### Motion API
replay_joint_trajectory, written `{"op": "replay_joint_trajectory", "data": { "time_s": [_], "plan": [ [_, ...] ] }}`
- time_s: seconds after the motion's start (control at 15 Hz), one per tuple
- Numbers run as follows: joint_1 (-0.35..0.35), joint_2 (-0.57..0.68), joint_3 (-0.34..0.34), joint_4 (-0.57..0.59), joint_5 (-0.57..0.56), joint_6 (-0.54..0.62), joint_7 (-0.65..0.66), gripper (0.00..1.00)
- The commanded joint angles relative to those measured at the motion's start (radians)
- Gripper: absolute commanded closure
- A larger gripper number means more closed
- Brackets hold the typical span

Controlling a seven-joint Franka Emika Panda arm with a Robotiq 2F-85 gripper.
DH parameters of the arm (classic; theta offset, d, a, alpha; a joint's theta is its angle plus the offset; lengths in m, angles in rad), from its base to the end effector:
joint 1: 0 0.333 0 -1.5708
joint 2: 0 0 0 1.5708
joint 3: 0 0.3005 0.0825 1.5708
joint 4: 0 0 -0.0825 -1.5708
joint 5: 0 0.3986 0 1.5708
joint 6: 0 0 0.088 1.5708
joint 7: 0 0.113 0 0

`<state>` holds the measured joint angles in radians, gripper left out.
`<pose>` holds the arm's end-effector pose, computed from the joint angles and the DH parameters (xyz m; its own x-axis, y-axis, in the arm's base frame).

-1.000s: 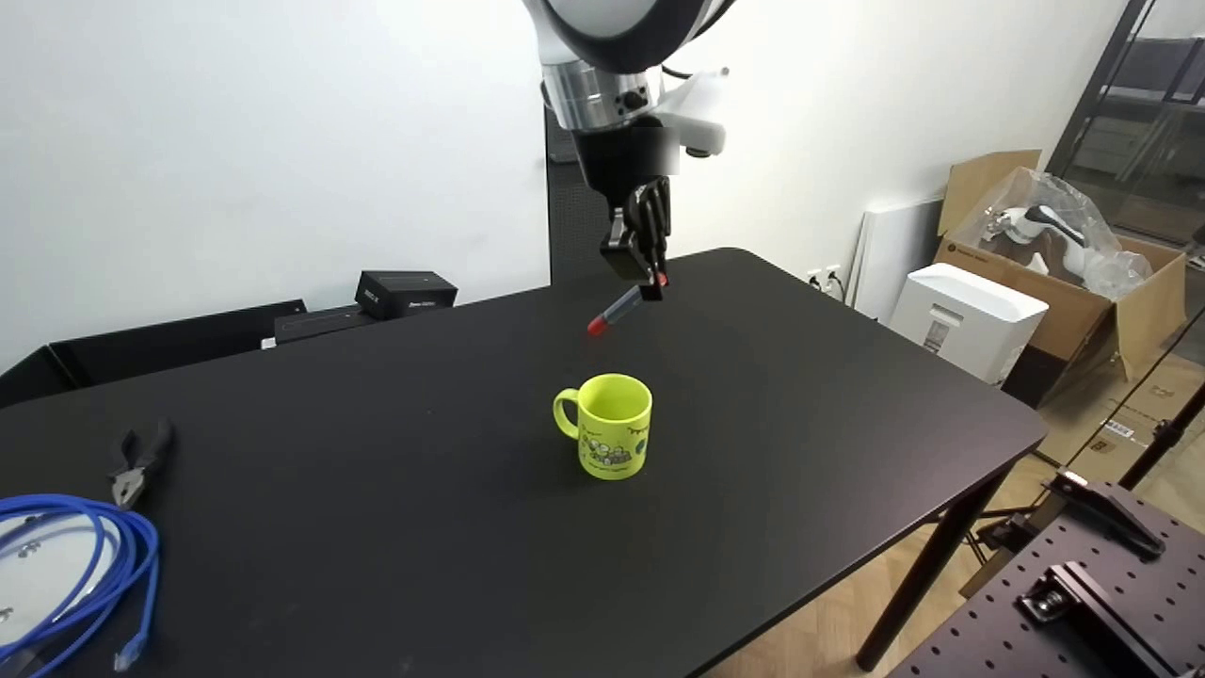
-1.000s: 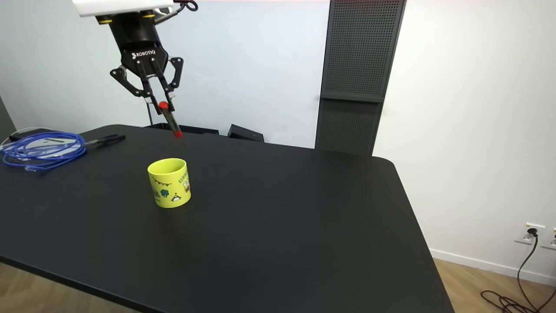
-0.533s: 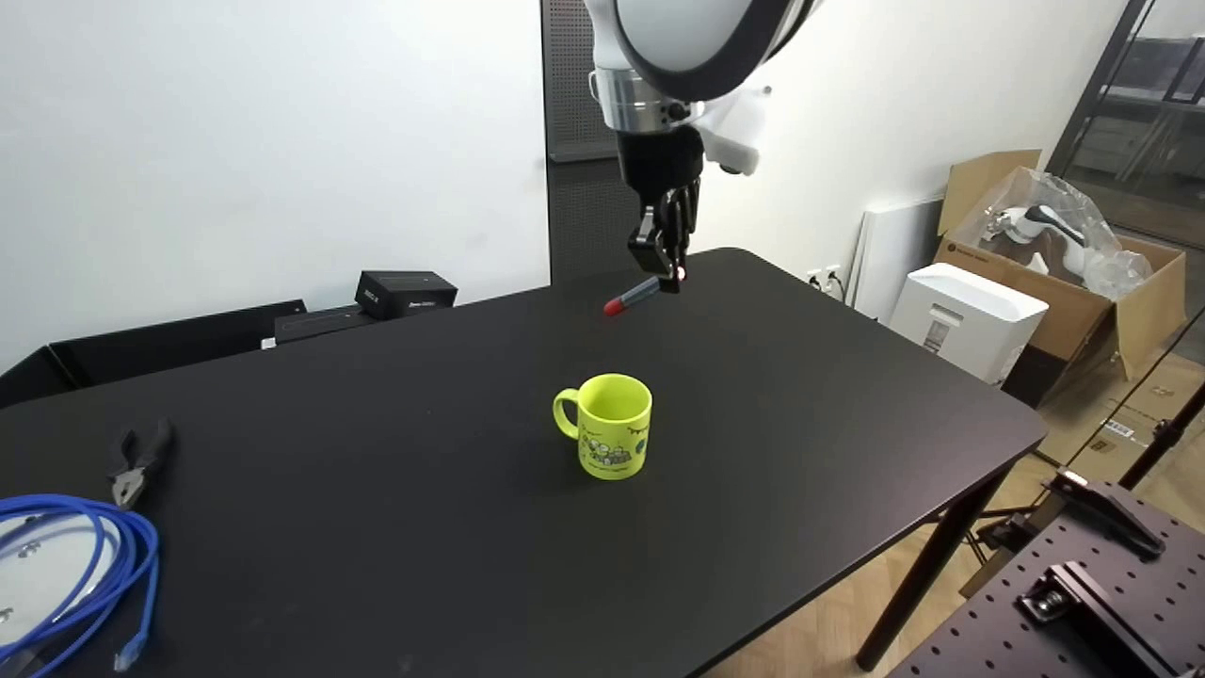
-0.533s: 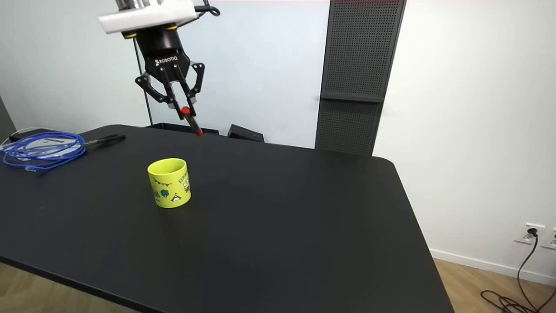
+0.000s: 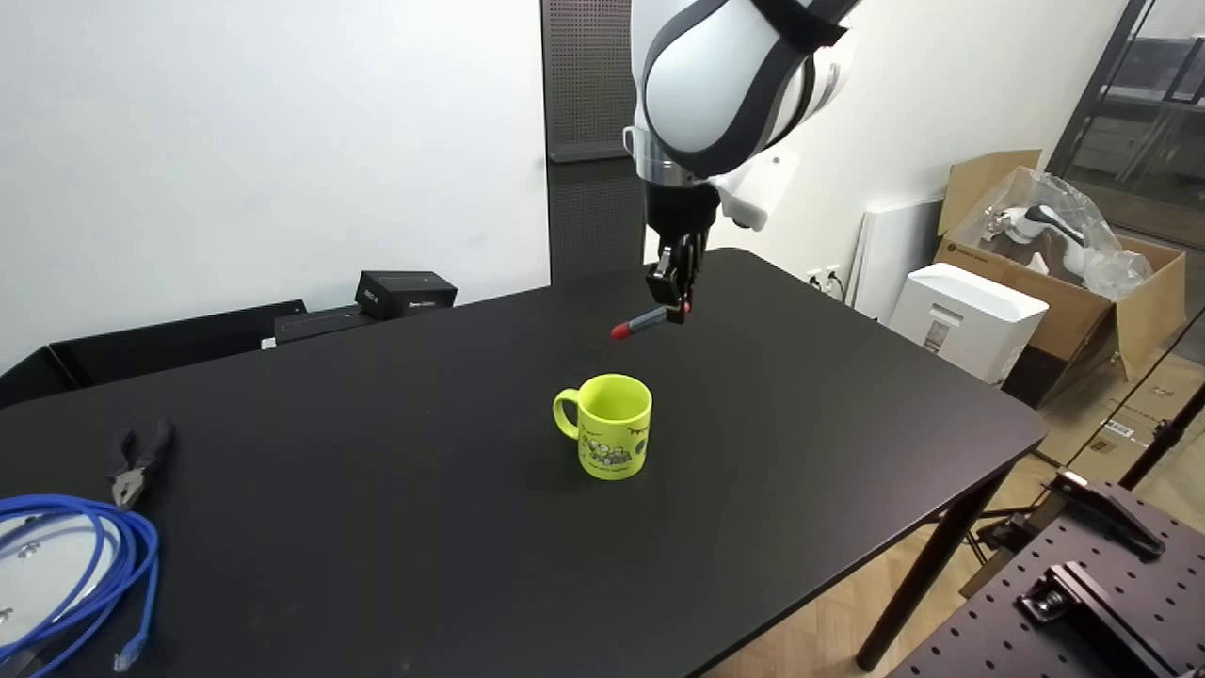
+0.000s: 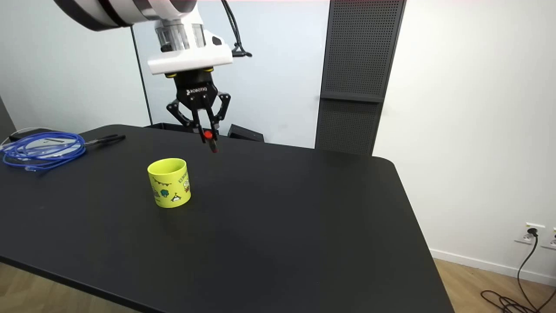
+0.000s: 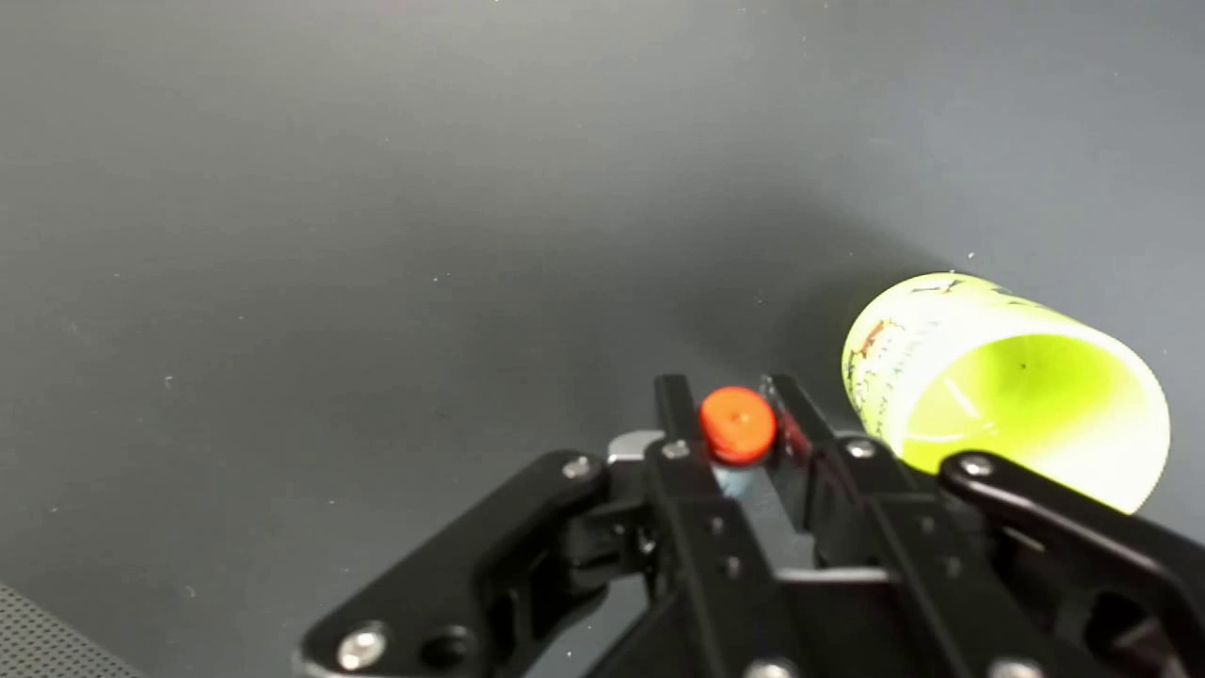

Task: Put the marker on the table

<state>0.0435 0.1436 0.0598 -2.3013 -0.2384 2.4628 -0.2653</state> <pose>0.5310 0.0548 0.2546 0.8520 0.5225 -0.0322 0.5215 -0.8417 0.1397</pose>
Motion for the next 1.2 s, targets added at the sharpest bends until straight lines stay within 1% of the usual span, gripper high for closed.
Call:
{"op": "replay_joint_trajectory", "data": {
  "time_s": [0.0, 0.2, 0.47, 0.53, 0.6, 0.73, 0.8, 0.93, 1.0, 1.13],
  "plan": [
    [-0.025, 0.094, 0.011, 0.064, 0.083, 0.013, -0.135, 0.94],
    [-0.046, 0.16, 0.025, 0.117, 0.135, 0.018, -0.23, 0.94],
    [-0.078, 0.236, 0.047, 0.196, 0.18, 0.012, -0.312, 0.94],
    [-0.085, 0.255, 0.053, 0.217, 0.185, 0.005, -0.326, 0.52],
    [-0.09, 0.271, 0.057, 0.233, 0.19, -0.001, -0.338, 0.51],
    [-0.099, 0.299, 0.065, 0.259, 0.196, -0.017, -0.359, 0.38],
    [-0.104, 0.307, 0.07, 0.267, 0.205, -0.03, -0.368, 0.31],
    [-0.11, 0.312, 0.077, 0.275, 0.213, -0.056, -0.378, 0.19],
    [-0.107, 0.301, 0.076, 0.272, 0.213, -0.087, -0.367, 0.11],
    [-0.087, 0.264, 0.066, 0.259, 0.208, -0.162, -0.317, 0.0]
  ]
}}
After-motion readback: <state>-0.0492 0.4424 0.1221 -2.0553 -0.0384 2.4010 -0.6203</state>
